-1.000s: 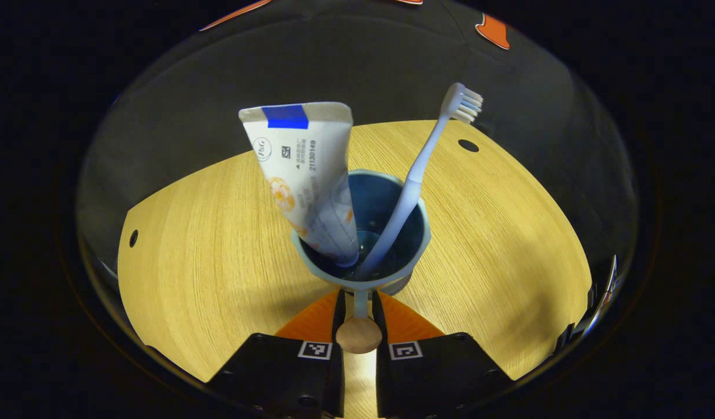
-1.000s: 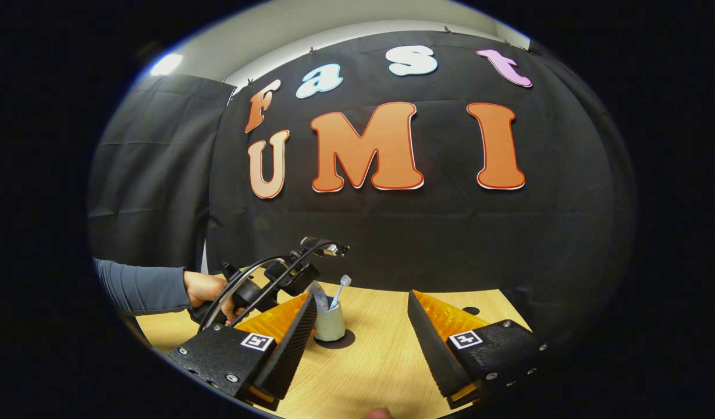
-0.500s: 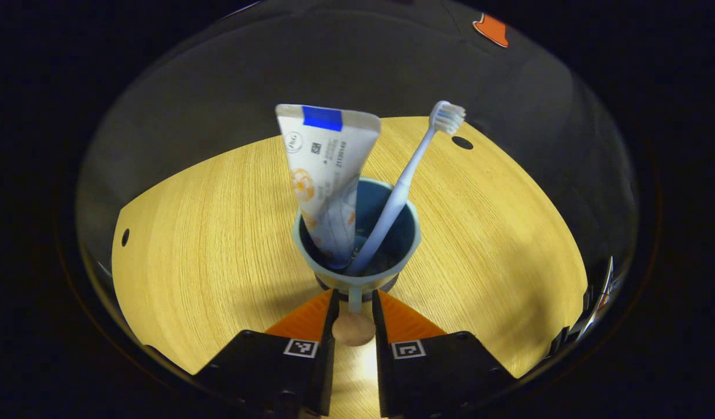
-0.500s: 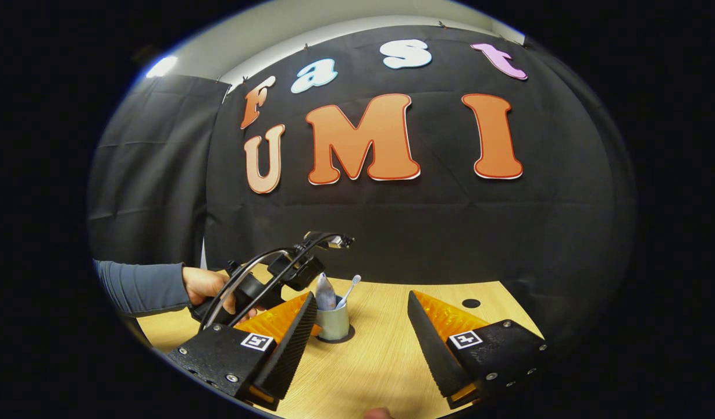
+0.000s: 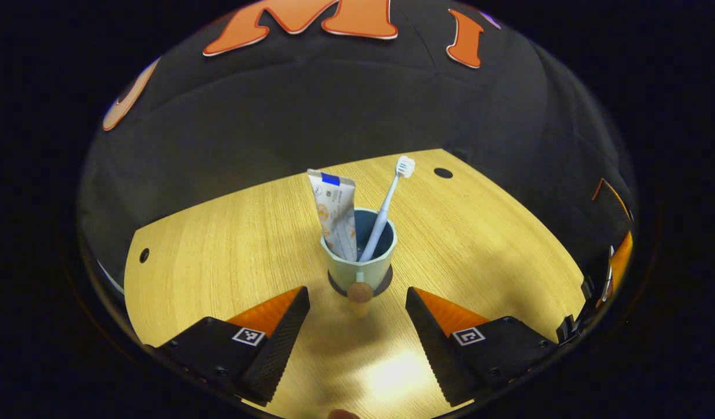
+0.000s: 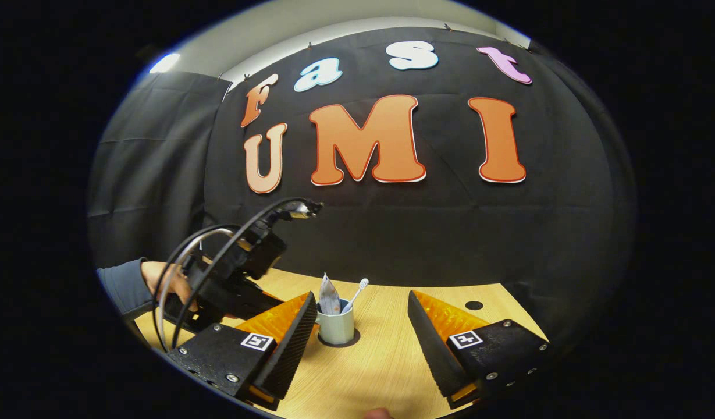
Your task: Put the toothbrush and toothpaste on the desktop into the cup, then pick up the cup and place it on the coaster on the desktop.
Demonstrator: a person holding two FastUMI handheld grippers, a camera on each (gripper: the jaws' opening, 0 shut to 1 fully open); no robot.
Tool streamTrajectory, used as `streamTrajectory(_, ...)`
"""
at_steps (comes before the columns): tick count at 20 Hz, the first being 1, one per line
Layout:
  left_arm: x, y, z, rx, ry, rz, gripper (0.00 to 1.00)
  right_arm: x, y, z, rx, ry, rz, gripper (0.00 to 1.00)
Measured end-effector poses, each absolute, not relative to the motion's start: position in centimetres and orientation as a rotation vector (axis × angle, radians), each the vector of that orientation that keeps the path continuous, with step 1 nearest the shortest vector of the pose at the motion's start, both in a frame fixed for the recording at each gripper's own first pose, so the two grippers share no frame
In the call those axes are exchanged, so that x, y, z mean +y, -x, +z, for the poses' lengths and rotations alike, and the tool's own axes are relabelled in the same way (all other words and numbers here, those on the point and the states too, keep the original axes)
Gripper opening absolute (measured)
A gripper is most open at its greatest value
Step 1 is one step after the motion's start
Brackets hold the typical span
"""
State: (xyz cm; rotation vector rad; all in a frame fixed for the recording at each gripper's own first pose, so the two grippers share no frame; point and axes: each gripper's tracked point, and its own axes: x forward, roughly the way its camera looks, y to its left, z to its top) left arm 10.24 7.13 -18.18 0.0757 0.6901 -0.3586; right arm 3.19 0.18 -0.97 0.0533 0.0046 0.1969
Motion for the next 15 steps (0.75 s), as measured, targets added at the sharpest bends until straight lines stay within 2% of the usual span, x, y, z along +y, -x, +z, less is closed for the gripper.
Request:
streamTrajectory(7, 17.3, -7.5, -10.6, 0.420, -0.065, -0.137, 1.00, 3.0, -3.9, 1.6, -0.045, -0.007, 0.132, 0.94)
streamTrajectory(11, 21.1, -5.4, -9.2, 0.289, -0.066, -0.037, 0.99, 6.1, -4.4, 1.8, -0.043, 0.023, 0.119, 0.94)
streamTrajectory(15, 24.2, -2.8, -7.6, 0.188, -0.058, 0.026, 0.99, 9.3, -4.5, 3.4, -0.108, 0.059, 0.106, 0.94)
